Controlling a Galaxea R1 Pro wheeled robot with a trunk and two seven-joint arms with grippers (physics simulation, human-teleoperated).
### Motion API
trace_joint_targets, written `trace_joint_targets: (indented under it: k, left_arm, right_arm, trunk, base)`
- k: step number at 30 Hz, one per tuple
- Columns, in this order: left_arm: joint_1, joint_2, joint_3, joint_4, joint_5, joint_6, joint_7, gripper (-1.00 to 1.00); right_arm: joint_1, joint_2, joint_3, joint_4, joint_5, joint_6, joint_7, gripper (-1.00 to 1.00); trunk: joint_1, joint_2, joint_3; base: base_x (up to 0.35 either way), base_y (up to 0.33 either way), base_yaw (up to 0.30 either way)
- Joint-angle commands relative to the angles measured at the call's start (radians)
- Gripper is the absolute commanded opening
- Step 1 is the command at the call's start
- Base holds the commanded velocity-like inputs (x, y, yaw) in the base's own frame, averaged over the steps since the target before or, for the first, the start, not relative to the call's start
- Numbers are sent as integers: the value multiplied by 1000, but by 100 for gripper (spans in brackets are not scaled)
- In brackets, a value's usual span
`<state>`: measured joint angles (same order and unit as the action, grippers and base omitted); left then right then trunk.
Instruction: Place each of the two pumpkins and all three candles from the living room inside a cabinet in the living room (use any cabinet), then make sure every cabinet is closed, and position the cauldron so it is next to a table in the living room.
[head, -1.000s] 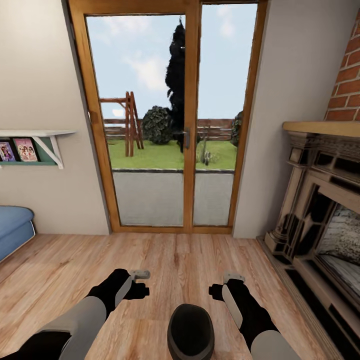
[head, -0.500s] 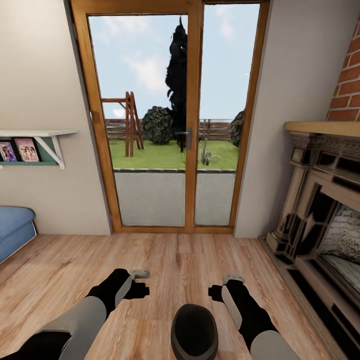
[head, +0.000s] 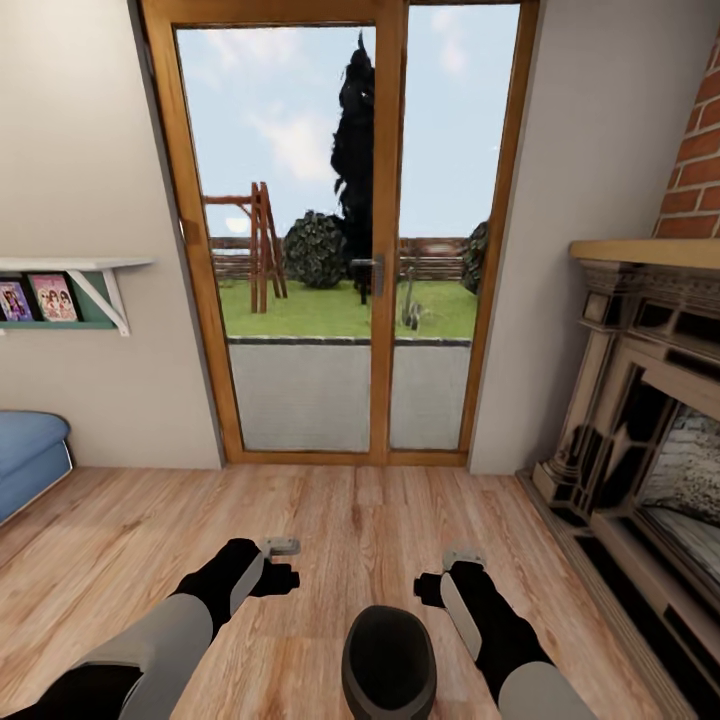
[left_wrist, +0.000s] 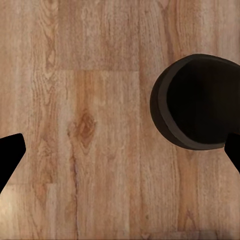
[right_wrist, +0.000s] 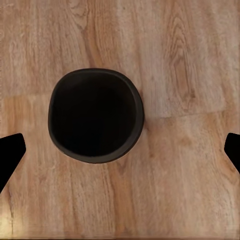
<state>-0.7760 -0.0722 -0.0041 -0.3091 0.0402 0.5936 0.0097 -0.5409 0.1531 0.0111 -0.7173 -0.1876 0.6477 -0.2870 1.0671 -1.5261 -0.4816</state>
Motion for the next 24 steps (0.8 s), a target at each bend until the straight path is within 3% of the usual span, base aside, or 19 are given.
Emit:
trace_joint_targets:
  k: [1, 24]
  left_arm:
    - [0, 0, 0, -2, 4, 5, 1, 100]
    - [0, -5, -2, 3, 1, -39, 0, 100]
  right_arm:
    - [-1, 1, 2, 4, -10, 3, -8, 100]
    - [-1, 3, 14, 35, -9, -10, -7, 100]
  trunk:
    - [4, -8, -4]
    - [92, -169, -76]
  base:
    - [0, 0, 0]
    - [0, 0, 0]
